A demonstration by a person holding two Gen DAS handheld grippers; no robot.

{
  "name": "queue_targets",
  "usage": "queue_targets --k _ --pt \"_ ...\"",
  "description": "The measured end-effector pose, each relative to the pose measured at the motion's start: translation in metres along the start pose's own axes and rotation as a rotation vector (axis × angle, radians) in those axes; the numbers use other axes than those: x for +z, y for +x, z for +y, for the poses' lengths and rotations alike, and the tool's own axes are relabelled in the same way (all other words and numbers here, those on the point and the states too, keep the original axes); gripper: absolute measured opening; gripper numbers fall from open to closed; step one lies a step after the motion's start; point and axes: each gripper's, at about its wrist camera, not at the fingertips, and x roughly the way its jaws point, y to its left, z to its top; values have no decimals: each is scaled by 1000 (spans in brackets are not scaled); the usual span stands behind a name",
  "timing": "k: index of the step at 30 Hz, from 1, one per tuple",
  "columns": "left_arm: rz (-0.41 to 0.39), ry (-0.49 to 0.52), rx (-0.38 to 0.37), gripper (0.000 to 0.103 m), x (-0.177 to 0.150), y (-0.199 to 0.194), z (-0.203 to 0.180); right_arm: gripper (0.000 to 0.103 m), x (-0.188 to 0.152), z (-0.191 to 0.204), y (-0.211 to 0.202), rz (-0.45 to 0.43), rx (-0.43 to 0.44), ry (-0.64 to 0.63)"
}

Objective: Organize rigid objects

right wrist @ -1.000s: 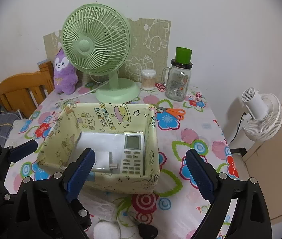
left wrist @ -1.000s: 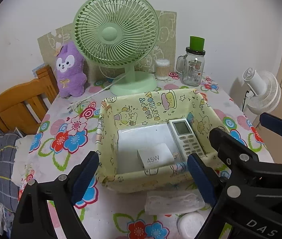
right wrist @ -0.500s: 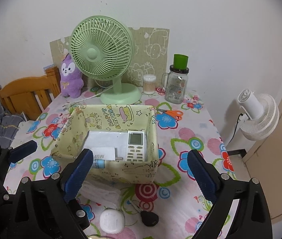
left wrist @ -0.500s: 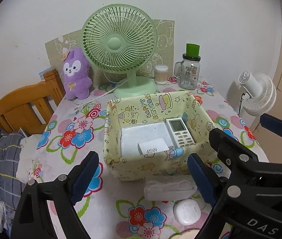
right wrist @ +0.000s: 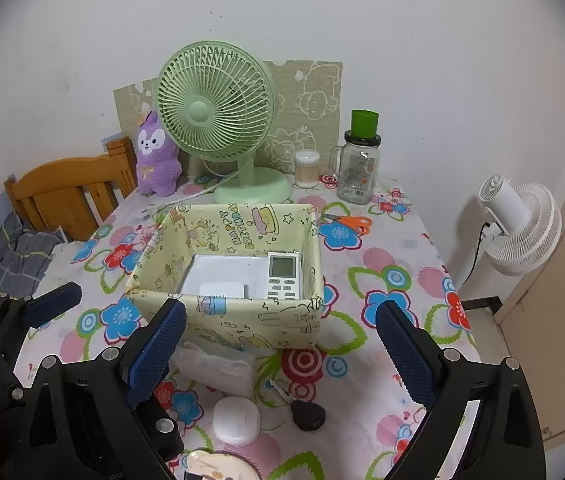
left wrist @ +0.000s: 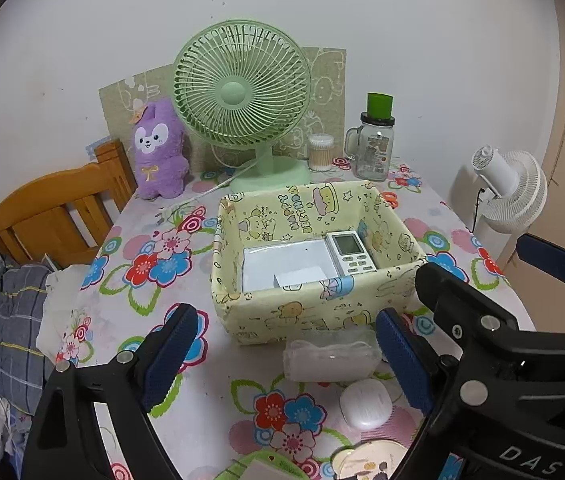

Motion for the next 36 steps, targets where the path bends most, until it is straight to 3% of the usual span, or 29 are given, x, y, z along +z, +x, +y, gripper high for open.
queue_targets --k 5,13,36 --pt "0 -6 -7 92 -6 -6 1 103 -5 1 -8 -10 -17 0" --pt "6 -23 -13 98 -18 -11 3 103 -19 1 -10 20 74 11" --pt "23 1 -14 100 -60 -20 6 103 -62 7 -25 -5 80 14"
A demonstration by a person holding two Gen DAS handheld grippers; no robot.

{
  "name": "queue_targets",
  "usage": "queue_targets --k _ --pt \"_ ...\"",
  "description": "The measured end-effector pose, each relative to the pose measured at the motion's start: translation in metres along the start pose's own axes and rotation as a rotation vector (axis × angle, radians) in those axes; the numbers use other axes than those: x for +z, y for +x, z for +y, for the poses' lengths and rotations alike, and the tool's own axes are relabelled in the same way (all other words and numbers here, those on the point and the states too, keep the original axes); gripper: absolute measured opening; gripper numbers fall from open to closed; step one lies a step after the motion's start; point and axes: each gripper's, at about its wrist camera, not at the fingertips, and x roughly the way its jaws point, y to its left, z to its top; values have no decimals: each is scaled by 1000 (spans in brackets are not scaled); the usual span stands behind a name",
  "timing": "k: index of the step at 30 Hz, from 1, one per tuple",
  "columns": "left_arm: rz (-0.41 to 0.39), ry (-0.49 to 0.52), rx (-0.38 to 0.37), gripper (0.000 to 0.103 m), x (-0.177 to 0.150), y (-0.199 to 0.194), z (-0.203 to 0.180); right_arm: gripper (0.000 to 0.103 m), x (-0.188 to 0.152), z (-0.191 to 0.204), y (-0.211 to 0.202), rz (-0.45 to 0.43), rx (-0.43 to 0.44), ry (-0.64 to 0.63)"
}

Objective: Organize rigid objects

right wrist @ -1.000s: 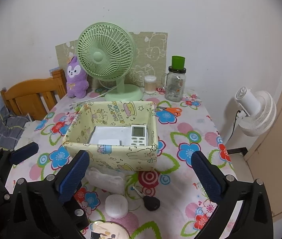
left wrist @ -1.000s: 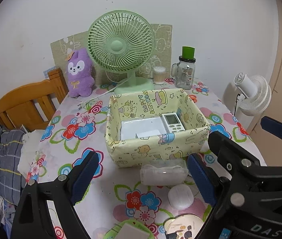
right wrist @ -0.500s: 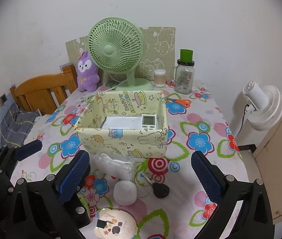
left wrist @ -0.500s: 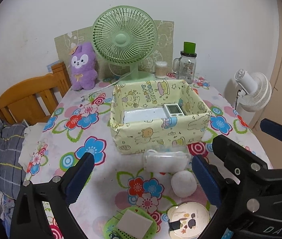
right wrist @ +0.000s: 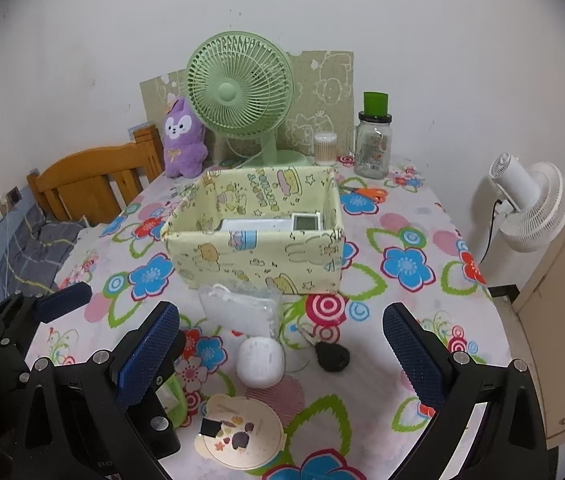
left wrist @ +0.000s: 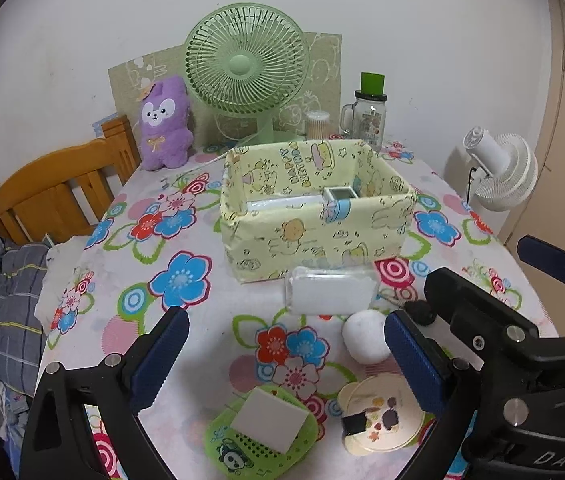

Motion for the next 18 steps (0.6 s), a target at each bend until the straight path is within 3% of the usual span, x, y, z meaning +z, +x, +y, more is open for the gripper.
queue_targets --k 6,18 --pt "20 -11 -15 100 -11 5 4 103 -14 -3 8 19 42 42" --pt "44 26 4 99 -37 22 5 103 -38 2 21 30 -31 -3"
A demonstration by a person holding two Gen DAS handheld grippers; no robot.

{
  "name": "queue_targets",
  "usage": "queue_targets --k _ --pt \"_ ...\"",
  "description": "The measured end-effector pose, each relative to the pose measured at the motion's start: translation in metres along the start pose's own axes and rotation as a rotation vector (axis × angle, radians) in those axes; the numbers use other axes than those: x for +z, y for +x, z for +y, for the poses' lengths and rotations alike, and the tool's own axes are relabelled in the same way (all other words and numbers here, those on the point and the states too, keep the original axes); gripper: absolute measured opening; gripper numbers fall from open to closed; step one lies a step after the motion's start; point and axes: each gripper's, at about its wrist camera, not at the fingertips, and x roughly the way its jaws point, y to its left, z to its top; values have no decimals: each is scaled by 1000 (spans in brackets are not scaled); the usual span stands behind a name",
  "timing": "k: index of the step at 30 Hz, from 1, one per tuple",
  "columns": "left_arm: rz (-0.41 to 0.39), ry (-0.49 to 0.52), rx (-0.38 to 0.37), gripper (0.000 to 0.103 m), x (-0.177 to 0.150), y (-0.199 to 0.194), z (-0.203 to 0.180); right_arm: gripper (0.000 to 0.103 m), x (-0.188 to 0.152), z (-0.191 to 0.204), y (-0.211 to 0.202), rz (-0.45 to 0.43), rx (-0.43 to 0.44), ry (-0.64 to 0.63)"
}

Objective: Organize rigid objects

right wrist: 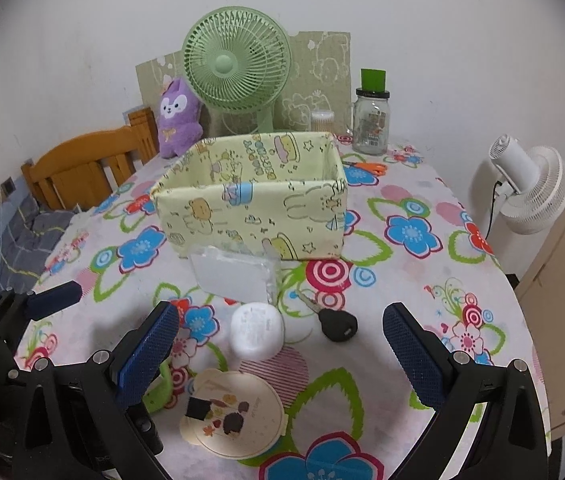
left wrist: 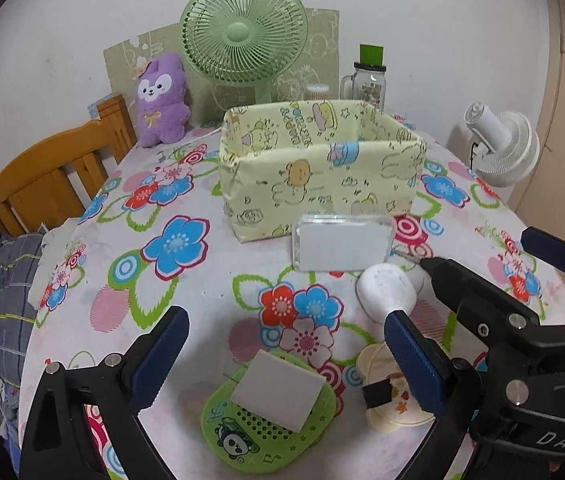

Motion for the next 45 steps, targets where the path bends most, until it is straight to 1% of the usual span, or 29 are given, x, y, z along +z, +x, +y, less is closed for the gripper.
queue_targets --k 2,6,12,14,18,21,27,28,29,33,35,45 --pt "1 2 6 99 -3 1 0 103 -3 1 2 6 -3 -2" --pt "9 -9 -4 99 -9 5 3 103 -7 3 5 16 -9 -7" --pt "19 -23 -3 99 -20 12 8 103 -15 11 6 3 -46 -51" --pt "25 -25 8 99 -23 15 9 103 -18 14 8 1 -57 -67" --pt "40 -24 37 98 -28 19 11 103 -23 18 14 13 -57 -79" --pt "49 -36 25 97 -32 22 14 103 -25 19 19 29 -43 -70" --pt "65 -35 13 90 -35 29 14 103 -28 23 29 51 -43 -74" --pt "69 -36 10 87 -36 31 14 103 -28 24 30 54 -45 -76" --pt "76 -40 4 82 -37 32 15 103 -28 24 32 59 -46 -79" --pt "79 -60 -35 74 -40 33 15 103 -29 24 37 77 -36 -76" --pt "74 -55 -36 68 -40 31 13 103 -30 24 38 85 -31 -69" --pt "72 -68 -32 68 -34 35 11 103 -24 20 48 107 -30 -43"
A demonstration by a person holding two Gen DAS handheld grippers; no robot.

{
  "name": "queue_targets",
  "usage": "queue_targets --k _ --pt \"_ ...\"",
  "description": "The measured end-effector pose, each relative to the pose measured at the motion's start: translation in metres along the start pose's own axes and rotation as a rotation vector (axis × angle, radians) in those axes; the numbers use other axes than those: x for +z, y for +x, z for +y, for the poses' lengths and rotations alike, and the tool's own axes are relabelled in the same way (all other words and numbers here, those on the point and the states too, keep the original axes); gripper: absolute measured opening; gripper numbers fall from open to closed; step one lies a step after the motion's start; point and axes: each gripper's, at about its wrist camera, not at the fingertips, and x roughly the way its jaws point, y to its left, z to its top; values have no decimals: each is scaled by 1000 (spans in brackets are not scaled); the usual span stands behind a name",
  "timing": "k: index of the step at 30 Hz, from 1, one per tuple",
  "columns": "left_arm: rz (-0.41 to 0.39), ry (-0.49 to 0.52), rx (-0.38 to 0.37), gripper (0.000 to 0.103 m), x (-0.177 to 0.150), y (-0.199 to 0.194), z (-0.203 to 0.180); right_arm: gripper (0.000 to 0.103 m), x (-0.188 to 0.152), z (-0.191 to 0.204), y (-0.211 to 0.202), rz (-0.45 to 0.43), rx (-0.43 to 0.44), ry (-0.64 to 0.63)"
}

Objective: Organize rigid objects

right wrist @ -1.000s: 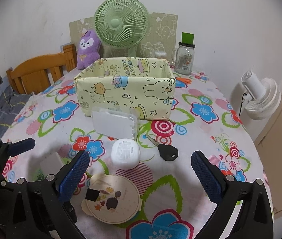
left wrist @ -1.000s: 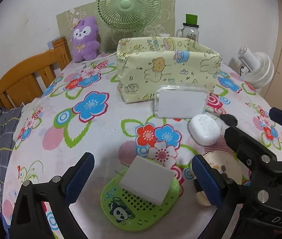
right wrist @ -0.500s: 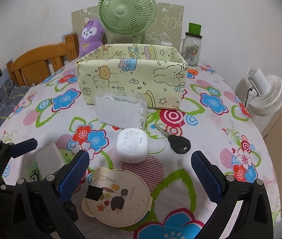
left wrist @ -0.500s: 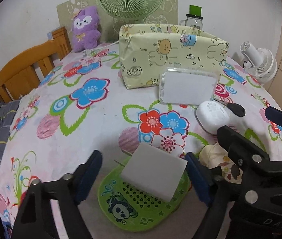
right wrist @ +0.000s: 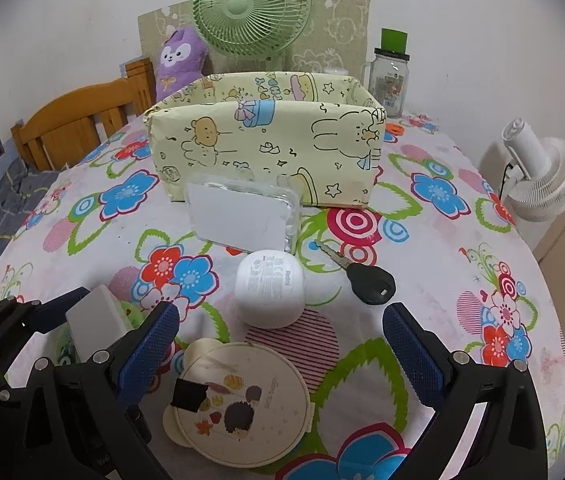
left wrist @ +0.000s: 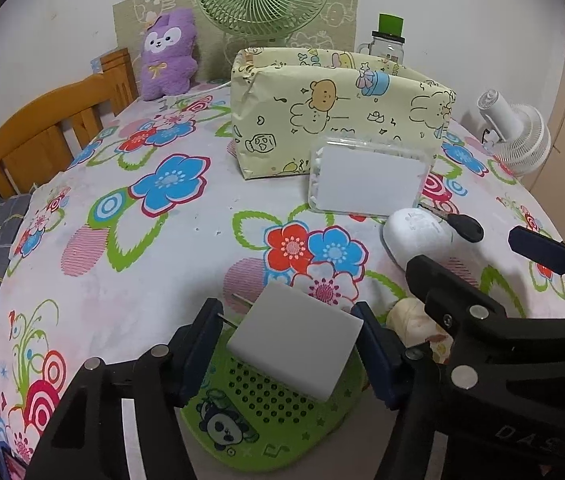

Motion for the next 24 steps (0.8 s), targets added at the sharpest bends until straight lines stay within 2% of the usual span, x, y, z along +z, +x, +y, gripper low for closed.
queue_targets --k 5,12,20,24 --pt "-6 17 -15 68 9 5 -8 102 7 -6 6 8 -13 18" --pt "-9 67 2 68 24 17 -21 89 16 -13 22 47 -9 74" --pt "28 68 -10 68 30 34 -20 80 20 -11 41 102 5 98" --pt "23 65 -23 68 31 35 -19 77 22 -9 44 101 -2 94"
